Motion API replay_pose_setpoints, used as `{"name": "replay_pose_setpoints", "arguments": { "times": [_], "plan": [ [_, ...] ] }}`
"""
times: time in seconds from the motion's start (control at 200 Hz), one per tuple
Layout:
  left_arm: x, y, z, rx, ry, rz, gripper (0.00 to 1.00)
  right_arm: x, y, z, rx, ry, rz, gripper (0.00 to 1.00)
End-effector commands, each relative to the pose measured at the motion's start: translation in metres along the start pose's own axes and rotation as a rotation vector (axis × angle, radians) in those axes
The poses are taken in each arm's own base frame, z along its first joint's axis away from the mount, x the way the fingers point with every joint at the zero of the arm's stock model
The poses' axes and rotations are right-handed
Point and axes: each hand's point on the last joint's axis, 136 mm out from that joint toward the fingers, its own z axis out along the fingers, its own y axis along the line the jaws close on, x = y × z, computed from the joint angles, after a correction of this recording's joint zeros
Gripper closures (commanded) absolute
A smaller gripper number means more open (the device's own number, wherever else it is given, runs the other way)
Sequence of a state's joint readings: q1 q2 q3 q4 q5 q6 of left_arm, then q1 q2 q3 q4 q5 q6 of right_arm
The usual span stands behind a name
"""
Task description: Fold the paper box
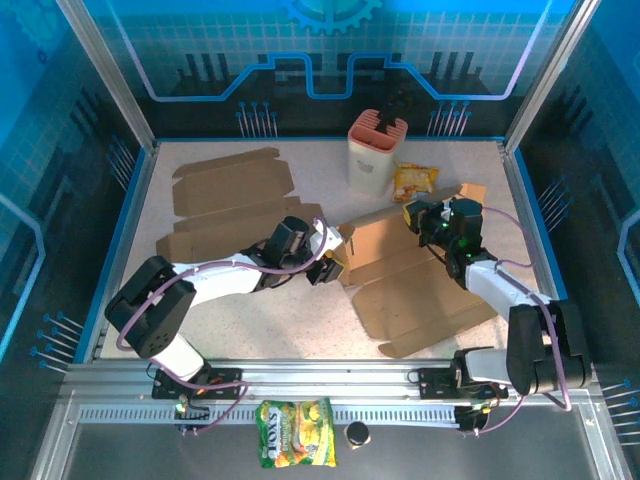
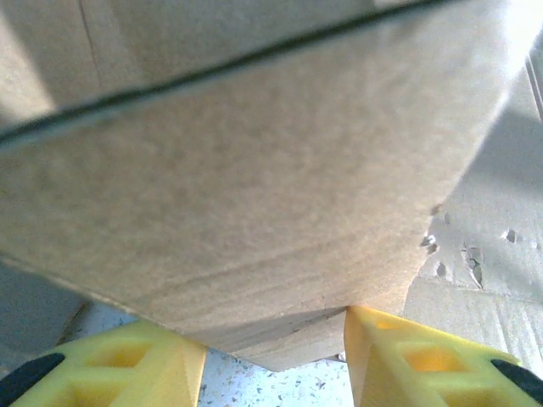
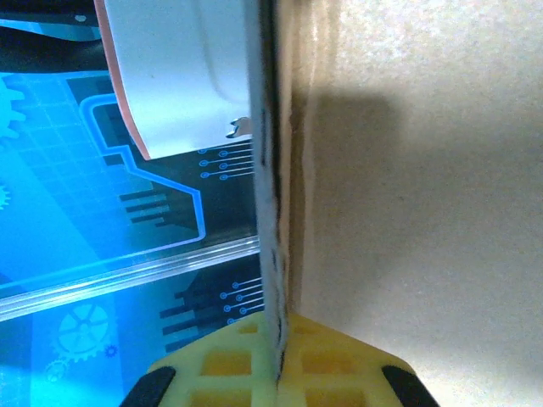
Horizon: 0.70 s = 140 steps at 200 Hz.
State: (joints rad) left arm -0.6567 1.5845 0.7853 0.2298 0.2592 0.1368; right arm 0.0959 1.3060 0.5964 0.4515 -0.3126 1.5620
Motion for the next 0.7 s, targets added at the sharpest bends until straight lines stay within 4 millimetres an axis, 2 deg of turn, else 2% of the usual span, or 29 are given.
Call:
{"name": "replay_pose_setpoints", "arguments": {
  "times": [0.0,0.095,0.25,0.31,0.495,0.695],
  "plan": [
    [-0.019,-0.009,-0.016,0.016,-0.067,0.015,0.48,-0.003,0.027,-0.001,-0.082,0.007,-0.039,1.00],
    [-0.016,0.002,-0.024,-0.052,-0.066,-0.036,0.42,-0.004,0.038,-0.005,-0.100,-0.004,-0.050,1.00],
    [-0.008,0.051,-0.052,-0.210,-0.116,-0.253,0.37,-0.006,0.050,-0.012,-0.124,-0.022,-0.059,1.00],
    [-0.004,0.062,-0.059,-0.233,-0.120,-0.287,0.37,-0.004,0.051,-0.012,-0.134,-0.017,-0.059,1.00],
    [0.005,0.069,-0.046,-0.216,-0.050,-0.225,0.41,0.000,0.047,-0.014,-0.132,0.000,-0.072,1.00],
    [-0.005,0.081,-0.028,-0.226,-0.032,-0.179,0.41,0.010,0.026,-0.015,-0.114,0.037,-0.122,1.00]
  ]
}}
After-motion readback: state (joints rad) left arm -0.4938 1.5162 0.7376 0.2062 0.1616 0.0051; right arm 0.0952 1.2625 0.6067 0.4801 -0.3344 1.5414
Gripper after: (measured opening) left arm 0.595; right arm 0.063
